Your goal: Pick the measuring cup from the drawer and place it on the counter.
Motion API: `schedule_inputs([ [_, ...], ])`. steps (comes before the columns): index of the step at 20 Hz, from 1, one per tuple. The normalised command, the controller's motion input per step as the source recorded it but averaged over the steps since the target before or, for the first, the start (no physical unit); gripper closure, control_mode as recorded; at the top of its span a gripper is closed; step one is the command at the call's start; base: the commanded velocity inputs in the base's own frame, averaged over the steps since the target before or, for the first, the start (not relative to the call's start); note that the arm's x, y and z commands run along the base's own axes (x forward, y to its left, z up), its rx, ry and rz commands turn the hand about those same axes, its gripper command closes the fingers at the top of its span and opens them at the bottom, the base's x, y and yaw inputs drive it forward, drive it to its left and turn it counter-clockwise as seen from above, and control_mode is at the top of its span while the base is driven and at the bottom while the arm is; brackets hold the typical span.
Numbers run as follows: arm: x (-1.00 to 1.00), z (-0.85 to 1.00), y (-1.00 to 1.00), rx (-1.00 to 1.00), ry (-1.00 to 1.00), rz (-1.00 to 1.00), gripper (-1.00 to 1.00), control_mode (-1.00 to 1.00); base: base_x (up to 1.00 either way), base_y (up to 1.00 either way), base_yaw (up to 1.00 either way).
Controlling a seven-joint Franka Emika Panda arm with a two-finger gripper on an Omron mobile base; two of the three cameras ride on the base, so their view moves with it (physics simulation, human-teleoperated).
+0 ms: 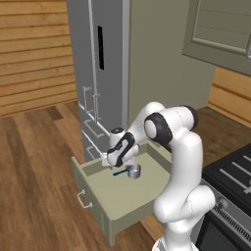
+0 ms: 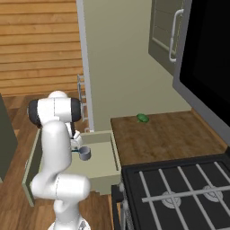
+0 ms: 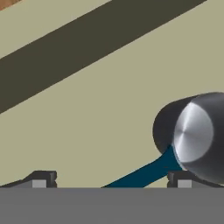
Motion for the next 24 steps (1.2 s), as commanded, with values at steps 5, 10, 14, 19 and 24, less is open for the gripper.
schedule_inputs([
  [5,0.01,-0.22,0.13,-0.01,0.01,-0.13,-1.0,-1.0,0.0,0.0,0.0],
  [10,-0.3,-0.12,0.0,0.0,0.03,-0.13,-1.0,-1.0,0.0,0.0,0.0],
  [14,0.0,-0.26,0.0,0.0,0.0,-0.13,-1.0,-1.0,0.0,0.0,0.0],
  [19,0.05,-0.29,0.0,-0.01,0.0,-0.12,-1.0,-1.0,0.0,0.0,0.0],
  [24,-0.18,-0.01,-0.04,0.0,-0.04,-0.11,-1.0,-1.0,0.0,0.0,0.0],
])
